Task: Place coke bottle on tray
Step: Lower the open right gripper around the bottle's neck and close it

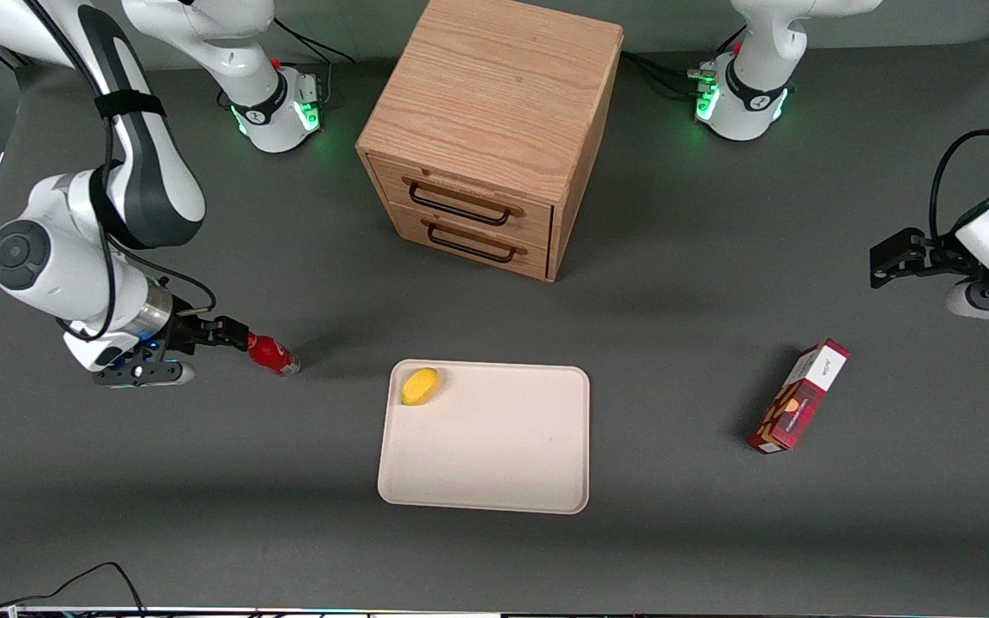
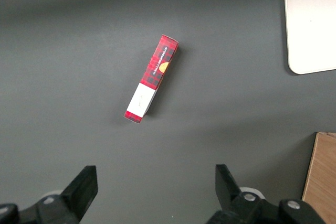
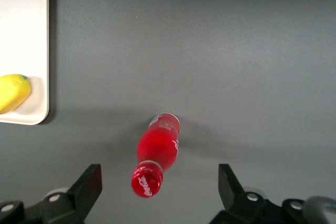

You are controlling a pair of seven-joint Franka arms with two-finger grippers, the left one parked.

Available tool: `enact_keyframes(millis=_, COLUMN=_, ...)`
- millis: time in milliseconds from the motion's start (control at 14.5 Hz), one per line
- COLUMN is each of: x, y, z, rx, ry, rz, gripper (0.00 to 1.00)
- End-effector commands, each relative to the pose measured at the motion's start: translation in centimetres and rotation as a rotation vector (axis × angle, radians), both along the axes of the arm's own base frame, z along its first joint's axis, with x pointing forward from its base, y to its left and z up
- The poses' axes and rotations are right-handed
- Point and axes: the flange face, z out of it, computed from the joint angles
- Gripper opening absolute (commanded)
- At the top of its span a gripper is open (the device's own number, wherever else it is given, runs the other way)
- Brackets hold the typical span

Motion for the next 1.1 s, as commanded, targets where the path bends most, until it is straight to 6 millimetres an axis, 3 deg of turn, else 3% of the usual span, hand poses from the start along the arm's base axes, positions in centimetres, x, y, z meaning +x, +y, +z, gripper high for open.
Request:
enact_keyframes(millis=0, x=-2.2, y=0.6, z=-1.4, rx=-0.011, ry=-0.038, rz=0.019, gripper=0.97)
enact_keyframes(millis=345, x=-3.1, y=1.0, z=-3.0, rx=-0.031, ry=-0.056, rz=0.045, gripper=0.9)
enact_keyframes(millis=483, x=-3.1, y=1.1, z=-3.2, rx=-0.03, ry=-0.053, rz=0.048, gripper=0.79)
enact_keyframes(millis=828, x=-3.1, y=1.9, z=-3.5, rx=-0.025, ry=-0.053, rz=0.036, gripper=0.42)
enact_keyframes(millis=966, x=-3.1, y=1.9, z=-3.6, rx=-0.025, ry=-0.049, rz=0.029, gripper=0.09)
enact_keyframes(millis=1034, x=-3.1, y=1.9, z=-3.6, rx=-0.025, ry=-0.049, rz=0.031, gripper=0.0)
